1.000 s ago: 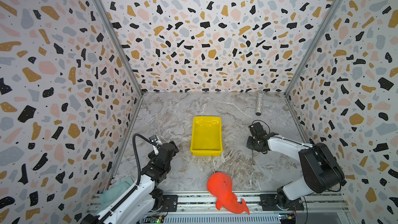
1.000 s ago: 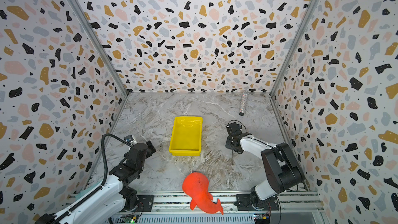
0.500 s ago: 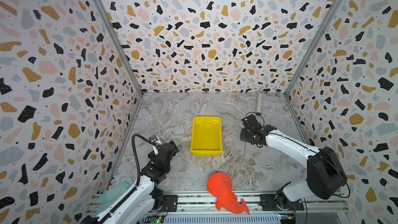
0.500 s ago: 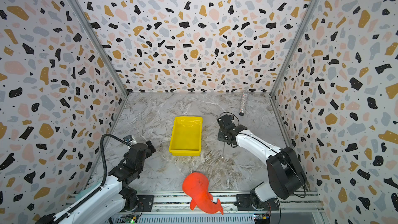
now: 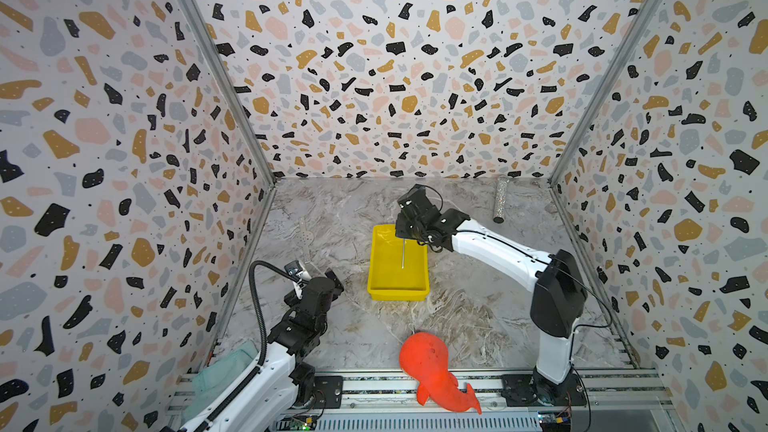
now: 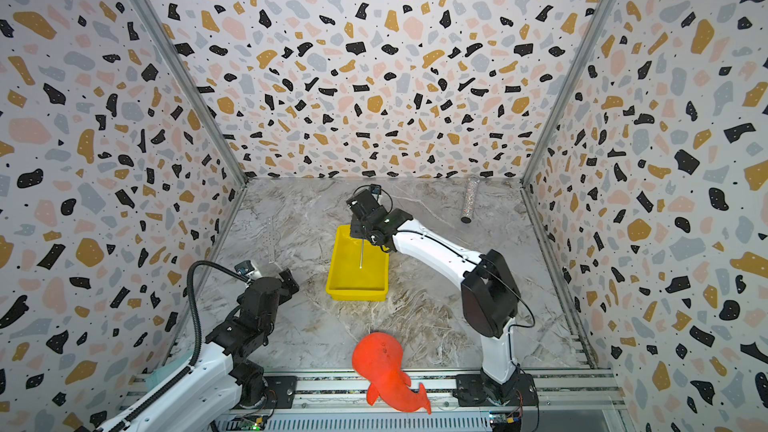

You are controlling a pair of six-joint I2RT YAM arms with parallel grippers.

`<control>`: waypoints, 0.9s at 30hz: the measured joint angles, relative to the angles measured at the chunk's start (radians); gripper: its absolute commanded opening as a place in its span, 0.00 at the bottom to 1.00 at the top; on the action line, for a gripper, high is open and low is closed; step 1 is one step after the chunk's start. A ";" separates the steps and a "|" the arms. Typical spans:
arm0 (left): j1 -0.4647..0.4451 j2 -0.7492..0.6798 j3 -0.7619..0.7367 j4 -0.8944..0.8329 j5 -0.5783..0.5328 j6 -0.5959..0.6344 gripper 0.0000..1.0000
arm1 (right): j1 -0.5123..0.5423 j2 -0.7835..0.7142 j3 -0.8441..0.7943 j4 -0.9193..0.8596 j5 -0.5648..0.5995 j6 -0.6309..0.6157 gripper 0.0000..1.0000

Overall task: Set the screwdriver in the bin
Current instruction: 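Lift the screwdriver with the right gripper and carry it over the yellow bin, then lower the screwdriver into the yellow bin and open the right gripper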

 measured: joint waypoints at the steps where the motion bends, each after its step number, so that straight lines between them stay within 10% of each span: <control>1: 0.000 -0.002 0.000 0.000 0.000 0.000 0.98 | 0.008 0.031 0.010 -0.004 -0.005 0.005 0.09; 27: 0.000 0.008 -0.002 0.000 0.004 0.000 0.98 | 0.023 0.170 0.067 -0.040 -0.060 0.026 0.20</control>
